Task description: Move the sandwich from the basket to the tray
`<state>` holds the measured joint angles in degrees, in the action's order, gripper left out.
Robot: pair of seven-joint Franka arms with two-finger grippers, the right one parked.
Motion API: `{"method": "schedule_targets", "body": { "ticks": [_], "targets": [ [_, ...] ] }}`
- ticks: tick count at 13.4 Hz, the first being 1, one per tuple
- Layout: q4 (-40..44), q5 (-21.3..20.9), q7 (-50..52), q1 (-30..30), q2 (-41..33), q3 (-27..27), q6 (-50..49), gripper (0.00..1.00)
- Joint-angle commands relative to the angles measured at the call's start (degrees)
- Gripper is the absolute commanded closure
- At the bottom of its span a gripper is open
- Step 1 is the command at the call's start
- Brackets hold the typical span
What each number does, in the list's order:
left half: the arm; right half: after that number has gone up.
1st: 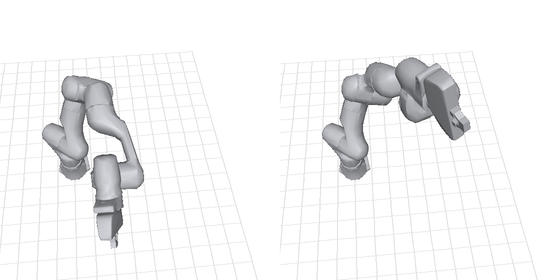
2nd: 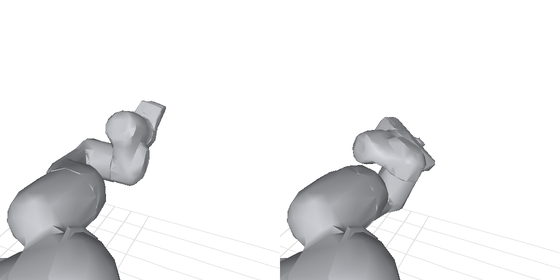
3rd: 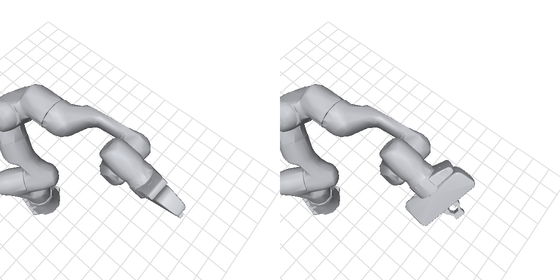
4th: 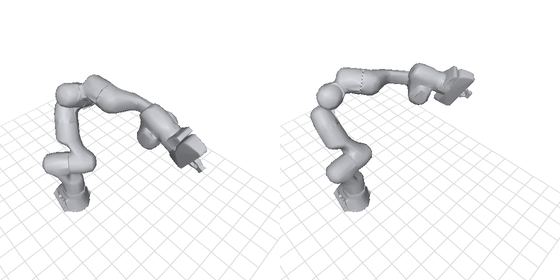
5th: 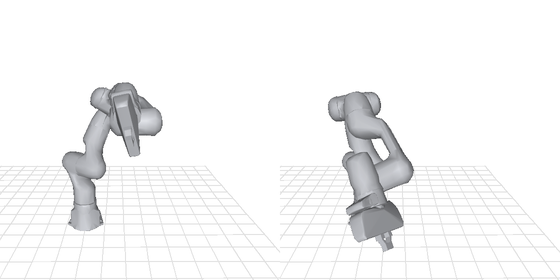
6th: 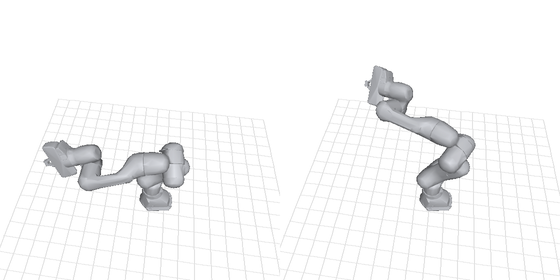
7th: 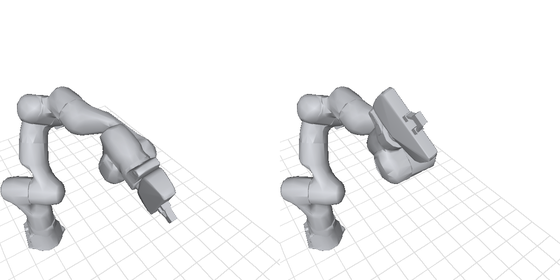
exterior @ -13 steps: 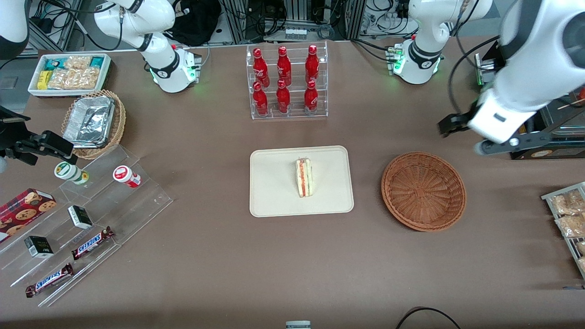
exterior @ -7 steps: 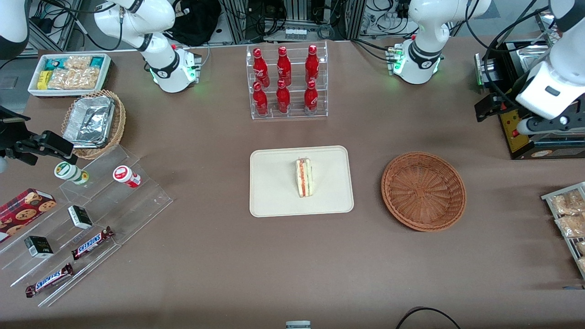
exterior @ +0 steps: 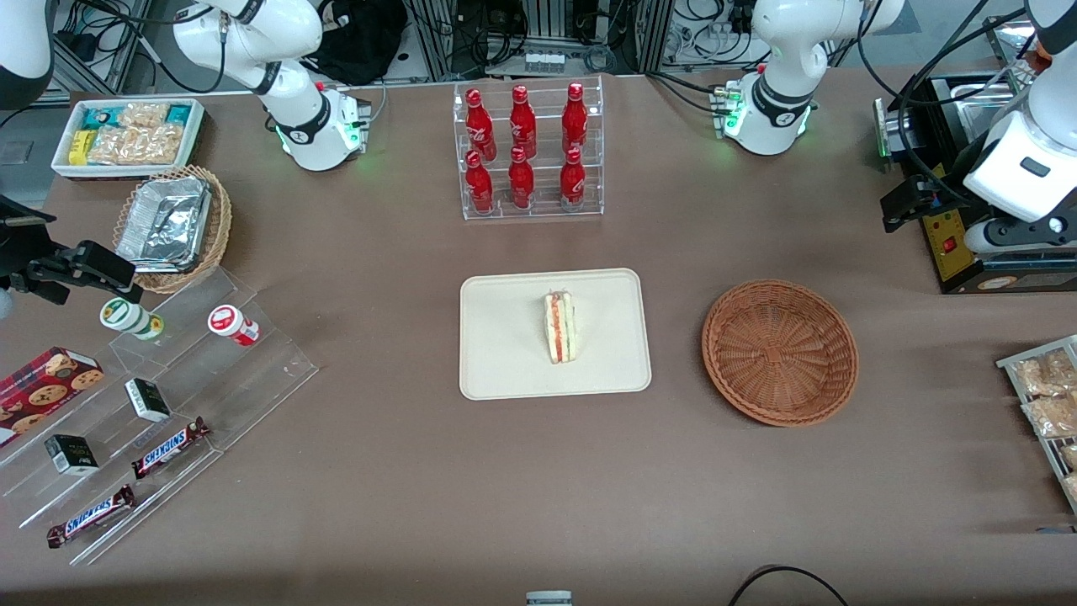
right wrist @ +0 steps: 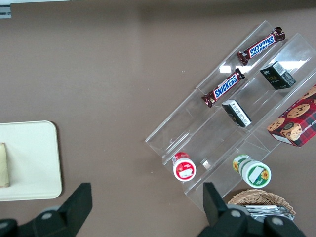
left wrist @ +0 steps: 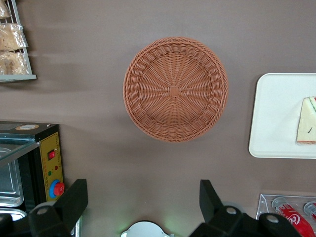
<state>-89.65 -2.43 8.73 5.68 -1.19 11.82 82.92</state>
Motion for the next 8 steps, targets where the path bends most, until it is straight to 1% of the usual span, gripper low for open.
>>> {"method": "schedule_targets", "body": {
  "ticks": [1, 8],
  "targets": [
    [1.32, -0.2, -0.56, 0.13, 0.84, 0.31, 0.65, 0.0],
    [1.76, 0.15, -0.82, 0.13, 0.84, -0.75, 0.57, 0.0]
  ]
}}
